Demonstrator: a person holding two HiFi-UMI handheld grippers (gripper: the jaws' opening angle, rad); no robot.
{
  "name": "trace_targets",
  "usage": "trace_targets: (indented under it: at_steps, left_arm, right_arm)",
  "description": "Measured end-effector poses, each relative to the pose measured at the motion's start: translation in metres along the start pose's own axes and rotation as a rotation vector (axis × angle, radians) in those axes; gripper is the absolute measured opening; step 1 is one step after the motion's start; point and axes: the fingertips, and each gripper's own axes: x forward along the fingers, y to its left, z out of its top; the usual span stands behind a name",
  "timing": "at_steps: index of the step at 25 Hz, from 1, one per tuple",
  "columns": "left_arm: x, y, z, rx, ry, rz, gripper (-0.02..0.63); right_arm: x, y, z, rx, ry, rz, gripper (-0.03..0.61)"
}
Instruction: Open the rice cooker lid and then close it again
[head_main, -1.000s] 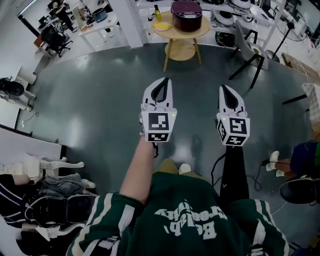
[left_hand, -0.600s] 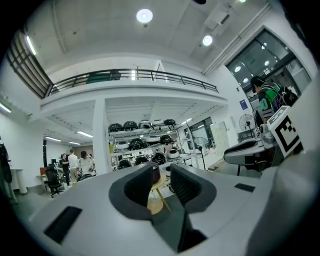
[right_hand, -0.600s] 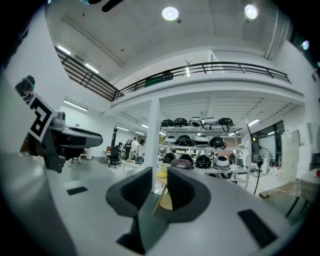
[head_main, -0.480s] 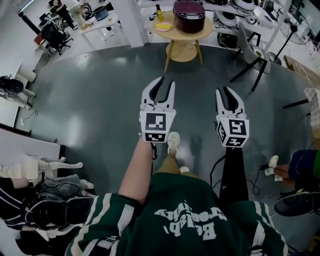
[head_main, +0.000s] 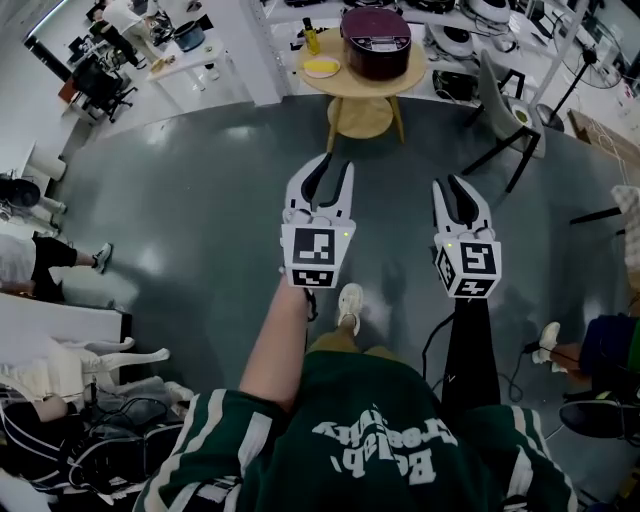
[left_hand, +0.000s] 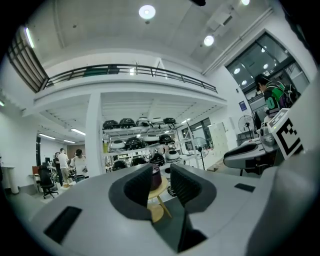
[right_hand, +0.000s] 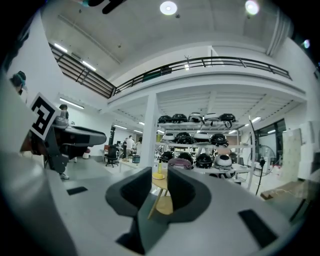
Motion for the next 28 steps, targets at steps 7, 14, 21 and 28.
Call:
trace_targets:
  at_steps: [7, 14, 21, 28]
  left_arm:
    - [0.083, 0.031, 0.0, -0.006, -0.004, -0.043, 0.103]
    - [0.146, 0.059, -0.003, -0.013, -0.01, -0.084, 0.103]
    - [0.189, 0.084, -0.013, -0.022, -0.008, -0.113, 0.103]
    - [0.216, 0.104, -0.016, -0.024, -0.018, -0.117, 0.103]
  right_arm:
    - [0.075, -0.029, 0.005, 0.004, 0.015, -0.034, 0.103]
    - [0.133, -0.052, 0.011, 0.008, 0.025, -0.083, 0.103]
    - [0.178, -0.058, 0.01, 0.005, 0.036, -0.108, 0.103]
    - [0.21, -0.062, 0.016, -0.004, 0.026, -0.118, 0.103]
